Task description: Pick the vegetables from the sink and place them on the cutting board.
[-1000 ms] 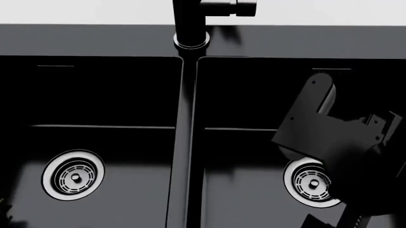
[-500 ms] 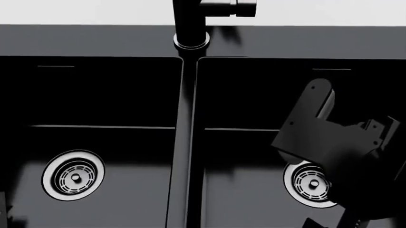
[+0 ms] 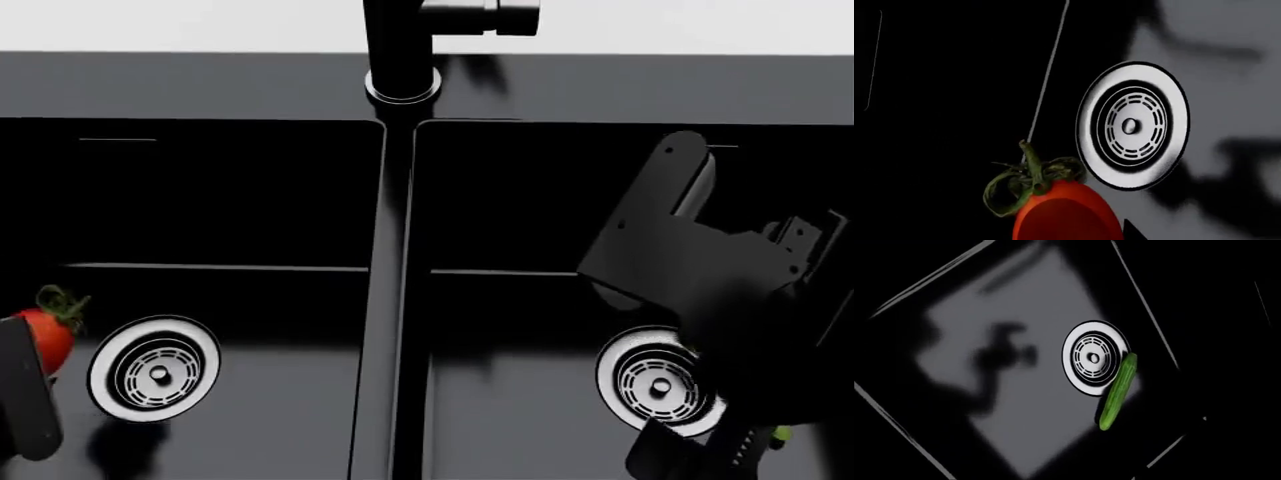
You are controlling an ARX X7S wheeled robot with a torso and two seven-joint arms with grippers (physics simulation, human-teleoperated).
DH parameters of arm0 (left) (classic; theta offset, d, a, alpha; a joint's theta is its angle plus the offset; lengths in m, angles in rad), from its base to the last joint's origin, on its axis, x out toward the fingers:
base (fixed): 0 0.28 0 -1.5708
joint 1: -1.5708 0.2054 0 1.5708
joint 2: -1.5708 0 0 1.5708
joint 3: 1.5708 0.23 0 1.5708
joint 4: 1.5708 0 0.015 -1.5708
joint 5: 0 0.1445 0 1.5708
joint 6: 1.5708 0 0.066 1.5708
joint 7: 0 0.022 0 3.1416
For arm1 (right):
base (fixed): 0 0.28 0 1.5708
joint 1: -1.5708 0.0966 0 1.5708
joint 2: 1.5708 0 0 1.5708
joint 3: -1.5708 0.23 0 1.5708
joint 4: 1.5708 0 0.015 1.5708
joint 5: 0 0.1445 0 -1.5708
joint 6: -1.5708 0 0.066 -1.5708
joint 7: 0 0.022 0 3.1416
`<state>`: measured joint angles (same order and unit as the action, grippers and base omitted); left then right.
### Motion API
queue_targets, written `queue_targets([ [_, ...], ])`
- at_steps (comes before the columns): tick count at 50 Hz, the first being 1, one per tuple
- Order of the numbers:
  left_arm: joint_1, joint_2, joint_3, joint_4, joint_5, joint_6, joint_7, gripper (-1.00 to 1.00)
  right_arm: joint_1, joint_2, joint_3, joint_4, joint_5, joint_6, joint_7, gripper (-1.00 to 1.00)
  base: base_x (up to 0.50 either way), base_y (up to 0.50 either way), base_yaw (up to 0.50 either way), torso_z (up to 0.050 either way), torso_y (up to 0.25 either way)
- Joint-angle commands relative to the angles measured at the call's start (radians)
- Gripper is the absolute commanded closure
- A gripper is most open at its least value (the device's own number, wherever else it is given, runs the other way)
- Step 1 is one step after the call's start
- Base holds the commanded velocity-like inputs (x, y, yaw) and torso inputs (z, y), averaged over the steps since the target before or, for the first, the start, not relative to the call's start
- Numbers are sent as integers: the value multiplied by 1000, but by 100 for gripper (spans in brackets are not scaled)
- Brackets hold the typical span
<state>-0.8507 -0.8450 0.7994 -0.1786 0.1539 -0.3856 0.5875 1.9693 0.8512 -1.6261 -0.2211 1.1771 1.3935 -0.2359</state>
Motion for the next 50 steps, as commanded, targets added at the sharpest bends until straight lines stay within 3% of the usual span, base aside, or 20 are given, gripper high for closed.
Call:
queue_targets([
  [1, 30, -51, -92, 184, -96, 0, -50, 100, -25, -19, 18, 72, -14, -22, 56, -100, 0, 0, 0, 0, 0],
  [11, 45, -90, -177, 222, -153, -30, -99, 100, -78, -59, 83, 224, 88, 32, 162, -100, 0, 0, 0, 0, 0],
  [15, 47, -69, -184, 174, -146, 15, -133, 100, -97, -96, 114, 317, 132, 54, 216, -100, 0, 0, 0, 0, 0],
  [50, 112, -59, -212, 244, -193, 20, -177, 100, -297, -278, -11, 763, -91, -192, 108, -100, 0, 0, 0, 0, 0],
])
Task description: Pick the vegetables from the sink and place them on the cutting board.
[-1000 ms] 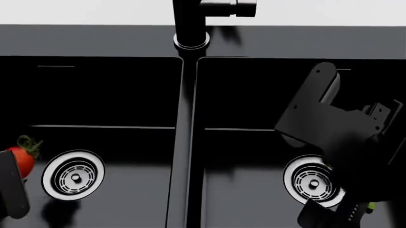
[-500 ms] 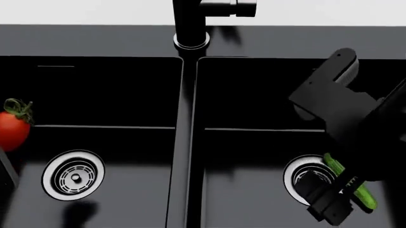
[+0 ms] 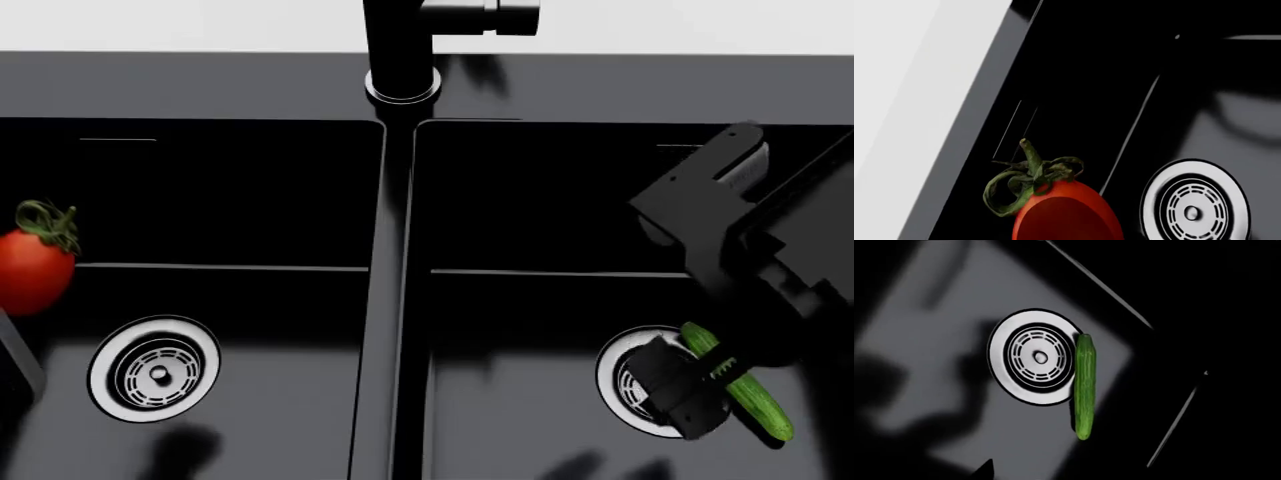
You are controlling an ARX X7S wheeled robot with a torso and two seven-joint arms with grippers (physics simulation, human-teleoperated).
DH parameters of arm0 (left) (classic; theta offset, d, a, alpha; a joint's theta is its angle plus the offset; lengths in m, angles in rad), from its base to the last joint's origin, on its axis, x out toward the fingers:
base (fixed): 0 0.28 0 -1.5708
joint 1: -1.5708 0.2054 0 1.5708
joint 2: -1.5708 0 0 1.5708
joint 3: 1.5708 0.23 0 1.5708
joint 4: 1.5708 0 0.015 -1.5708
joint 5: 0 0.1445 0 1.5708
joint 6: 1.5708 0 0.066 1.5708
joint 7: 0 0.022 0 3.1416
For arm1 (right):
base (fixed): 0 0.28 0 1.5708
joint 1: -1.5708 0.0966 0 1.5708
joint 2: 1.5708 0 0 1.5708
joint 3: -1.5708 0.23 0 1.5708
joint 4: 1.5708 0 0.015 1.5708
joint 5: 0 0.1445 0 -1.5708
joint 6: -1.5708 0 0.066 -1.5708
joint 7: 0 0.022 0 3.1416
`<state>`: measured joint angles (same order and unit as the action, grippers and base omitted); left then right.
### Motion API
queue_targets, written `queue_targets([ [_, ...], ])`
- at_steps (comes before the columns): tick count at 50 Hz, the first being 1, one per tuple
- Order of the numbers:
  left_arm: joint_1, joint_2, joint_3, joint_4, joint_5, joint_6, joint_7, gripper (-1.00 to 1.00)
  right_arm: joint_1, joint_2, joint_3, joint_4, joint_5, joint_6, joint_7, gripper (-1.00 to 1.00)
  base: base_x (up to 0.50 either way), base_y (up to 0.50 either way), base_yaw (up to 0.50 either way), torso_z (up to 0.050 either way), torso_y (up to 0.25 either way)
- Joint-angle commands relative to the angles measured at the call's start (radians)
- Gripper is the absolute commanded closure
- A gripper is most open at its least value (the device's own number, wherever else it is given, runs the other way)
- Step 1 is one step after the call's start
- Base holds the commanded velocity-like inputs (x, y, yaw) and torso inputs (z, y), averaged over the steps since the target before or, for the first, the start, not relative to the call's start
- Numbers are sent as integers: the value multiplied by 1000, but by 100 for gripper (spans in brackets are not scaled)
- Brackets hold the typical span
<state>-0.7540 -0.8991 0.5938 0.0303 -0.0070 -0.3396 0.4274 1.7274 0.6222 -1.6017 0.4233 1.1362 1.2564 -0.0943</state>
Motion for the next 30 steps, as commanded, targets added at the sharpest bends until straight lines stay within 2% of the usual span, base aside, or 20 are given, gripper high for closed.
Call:
queue_targets([
  [1, 17, -6, -7, 42, -34, -31, -17, 100, -56, -53, -36, 127, -54, -58, -35, -100, 0, 0, 0, 0, 0],
  [16, 7, -7, -1, 123, -33, -138, -8, 100, -143, -154, -59, 412, -146, -264, -175, -100, 0, 0, 0, 0, 0],
  [30, -12, 20, 9, 94, -26, -146, -9, 100, -243, -341, -64, 878, -244, -532, -308, -100, 0, 0, 0, 0, 0],
])
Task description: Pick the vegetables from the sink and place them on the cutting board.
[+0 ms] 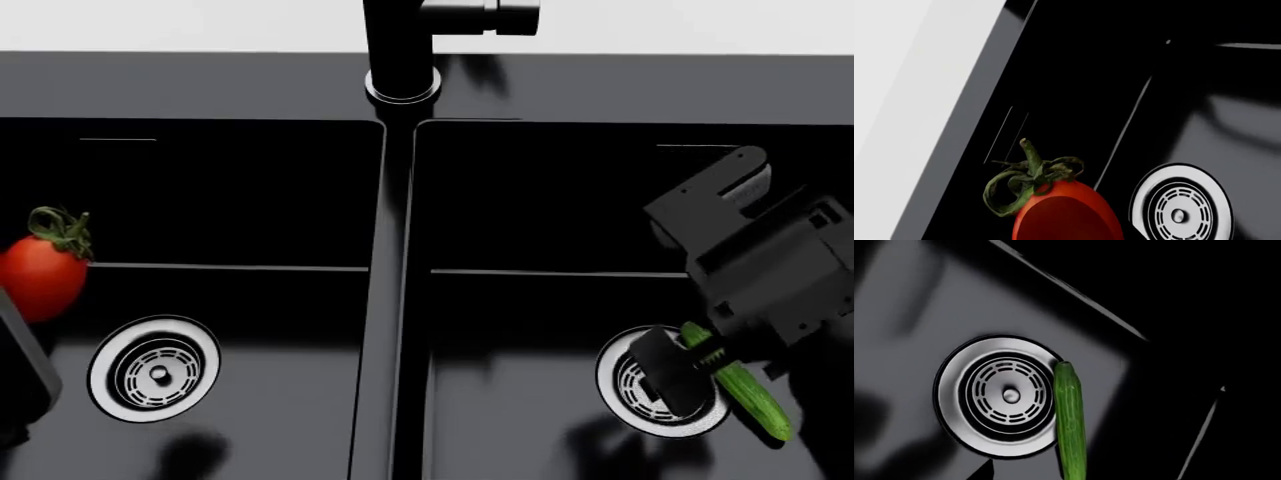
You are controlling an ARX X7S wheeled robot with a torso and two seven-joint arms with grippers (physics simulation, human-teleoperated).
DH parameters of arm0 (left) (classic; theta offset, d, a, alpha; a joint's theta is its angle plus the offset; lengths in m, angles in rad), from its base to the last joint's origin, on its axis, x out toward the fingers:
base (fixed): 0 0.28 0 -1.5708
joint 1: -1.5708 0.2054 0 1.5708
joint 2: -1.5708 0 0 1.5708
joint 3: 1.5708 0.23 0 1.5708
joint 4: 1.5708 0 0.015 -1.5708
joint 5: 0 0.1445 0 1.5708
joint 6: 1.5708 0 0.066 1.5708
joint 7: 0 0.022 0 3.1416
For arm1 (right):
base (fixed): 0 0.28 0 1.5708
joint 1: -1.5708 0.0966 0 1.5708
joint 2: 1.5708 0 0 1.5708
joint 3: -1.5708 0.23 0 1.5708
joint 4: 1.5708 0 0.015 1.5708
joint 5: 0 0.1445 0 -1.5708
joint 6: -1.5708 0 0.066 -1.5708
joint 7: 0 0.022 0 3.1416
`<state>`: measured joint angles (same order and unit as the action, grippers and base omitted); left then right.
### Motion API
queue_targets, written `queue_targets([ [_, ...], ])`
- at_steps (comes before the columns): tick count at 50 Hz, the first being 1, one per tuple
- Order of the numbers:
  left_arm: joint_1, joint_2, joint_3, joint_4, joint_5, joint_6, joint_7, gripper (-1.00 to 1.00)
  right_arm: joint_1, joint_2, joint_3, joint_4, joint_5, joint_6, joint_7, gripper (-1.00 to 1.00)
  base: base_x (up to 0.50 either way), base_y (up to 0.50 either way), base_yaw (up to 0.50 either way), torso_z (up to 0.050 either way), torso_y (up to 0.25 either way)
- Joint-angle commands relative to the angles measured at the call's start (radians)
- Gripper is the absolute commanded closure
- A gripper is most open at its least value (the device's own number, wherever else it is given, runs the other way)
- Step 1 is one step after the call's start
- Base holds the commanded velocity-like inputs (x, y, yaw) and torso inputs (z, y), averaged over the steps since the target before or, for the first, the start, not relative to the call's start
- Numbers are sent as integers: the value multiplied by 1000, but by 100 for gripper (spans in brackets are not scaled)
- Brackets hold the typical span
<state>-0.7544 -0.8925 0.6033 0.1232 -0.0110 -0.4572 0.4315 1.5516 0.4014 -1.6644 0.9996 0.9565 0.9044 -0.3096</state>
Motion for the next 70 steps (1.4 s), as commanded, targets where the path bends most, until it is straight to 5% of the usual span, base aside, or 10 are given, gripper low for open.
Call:
queue_targets([
  [1, -12, 15, 0, -2, -21, -29, -14, 100, -71, -122, 12, 306, -61, -190, -94, -100, 0, 0, 0, 0, 0],
  [19, -25, 18, 6, 23, -16, -58, -5, 100, -166, -115, 219, 308, -246, -194, -109, -100, 0, 0, 0, 0, 0],
  [48, -52, 32, 26, 67, 7, -136, 1, 100, -277, -79, 807, 309, -728, -243, -62, -100, 0, 0, 0, 0, 0],
  [70, -86, 52, 58, 81, 37, -197, 14, 100, -372, -46, 1095, 309, -907, -291, -52, -100, 1, 0, 0, 0, -1],
])
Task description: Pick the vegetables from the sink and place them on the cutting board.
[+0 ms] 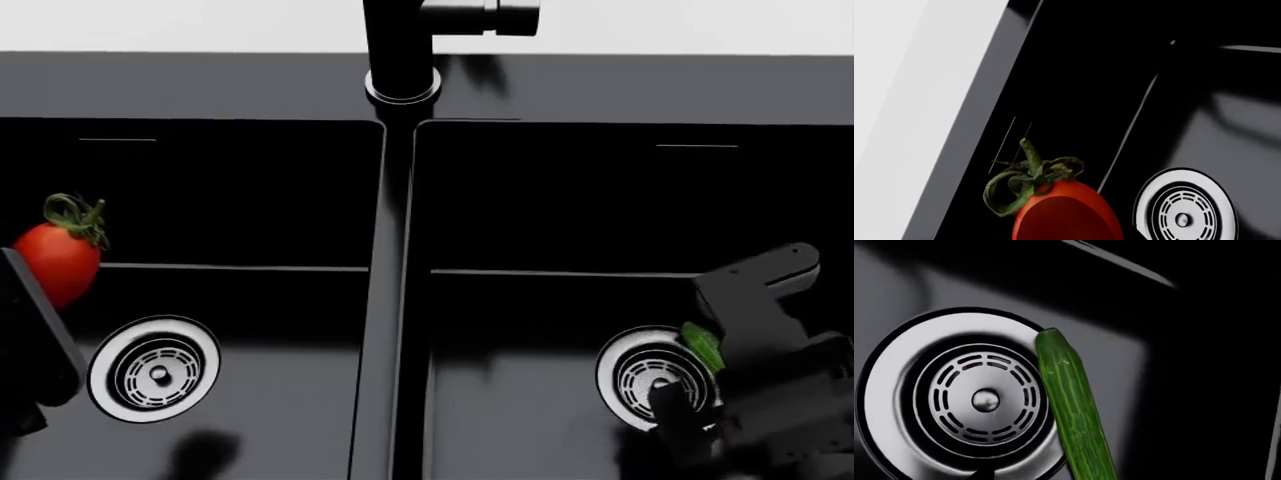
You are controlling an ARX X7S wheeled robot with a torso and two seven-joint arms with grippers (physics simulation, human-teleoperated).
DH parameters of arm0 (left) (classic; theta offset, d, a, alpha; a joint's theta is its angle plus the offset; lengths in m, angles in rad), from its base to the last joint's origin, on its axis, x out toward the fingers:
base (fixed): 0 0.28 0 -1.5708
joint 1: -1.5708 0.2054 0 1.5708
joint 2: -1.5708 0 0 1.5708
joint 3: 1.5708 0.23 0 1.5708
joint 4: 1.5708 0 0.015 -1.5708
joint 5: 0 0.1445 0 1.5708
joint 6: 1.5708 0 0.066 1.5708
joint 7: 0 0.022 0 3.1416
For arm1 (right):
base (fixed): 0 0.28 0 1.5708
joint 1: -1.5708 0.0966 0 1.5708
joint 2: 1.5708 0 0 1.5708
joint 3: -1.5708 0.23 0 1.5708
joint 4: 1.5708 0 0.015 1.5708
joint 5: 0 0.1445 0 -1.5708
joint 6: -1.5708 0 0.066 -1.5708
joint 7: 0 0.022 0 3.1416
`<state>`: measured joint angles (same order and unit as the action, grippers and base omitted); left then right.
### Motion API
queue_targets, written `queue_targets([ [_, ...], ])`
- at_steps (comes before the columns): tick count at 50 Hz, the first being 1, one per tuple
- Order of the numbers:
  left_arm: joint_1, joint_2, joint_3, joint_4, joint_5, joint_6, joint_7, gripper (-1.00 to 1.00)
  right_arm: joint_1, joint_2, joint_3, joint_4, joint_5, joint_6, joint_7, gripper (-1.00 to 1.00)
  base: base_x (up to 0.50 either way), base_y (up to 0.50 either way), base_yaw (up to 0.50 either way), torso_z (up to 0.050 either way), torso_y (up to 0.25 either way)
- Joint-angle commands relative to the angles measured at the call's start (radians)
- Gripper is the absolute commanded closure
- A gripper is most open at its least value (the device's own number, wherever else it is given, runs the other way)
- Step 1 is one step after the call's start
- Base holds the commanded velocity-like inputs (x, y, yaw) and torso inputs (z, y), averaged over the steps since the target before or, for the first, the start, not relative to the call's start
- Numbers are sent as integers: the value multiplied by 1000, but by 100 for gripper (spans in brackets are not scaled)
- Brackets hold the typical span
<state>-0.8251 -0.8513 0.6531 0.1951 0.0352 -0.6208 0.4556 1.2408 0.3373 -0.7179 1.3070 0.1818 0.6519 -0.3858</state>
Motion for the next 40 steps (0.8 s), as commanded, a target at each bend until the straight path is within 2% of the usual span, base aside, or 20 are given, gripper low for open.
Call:
queue_targets([
  [1, -14, 9, 9, 11, -8, -36, -10, 100, -65, 19, 158, 1, -134, -42, 27, -100, 0, 0, 0, 0, 0],
  [11, -29, 17, 23, 20, 4, -63, -1, 100, -101, 26, 217, 2, -161, -53, 44, -100, 7, 0, 3, 0, -8],
  [26, -44, 40, 44, -6, 15, -63, 3, 100, -127, 34, 211, 2, -184, -31, 50, -100, 8, 0, 4, 0, -9],
  [30, -43, 40, 46, 5, 17, -76, 4, 100, -133, 32, 178, 2, -199, 36, 39, -100, 3, 0, 4, 0, -8],
  [31, -44, 41, 46, 6, 17, -77, 4, 100, -137, 32, 169, 2, -201, 60, 46, 100, 11, 0, 0, 0, 0],
  [40, -45, 46, 43, -10, 14, -62, 0, 100, -135, 34, 162, 2, -184, 67, 42, 100, 0, 0, 0, 0, -6],
])
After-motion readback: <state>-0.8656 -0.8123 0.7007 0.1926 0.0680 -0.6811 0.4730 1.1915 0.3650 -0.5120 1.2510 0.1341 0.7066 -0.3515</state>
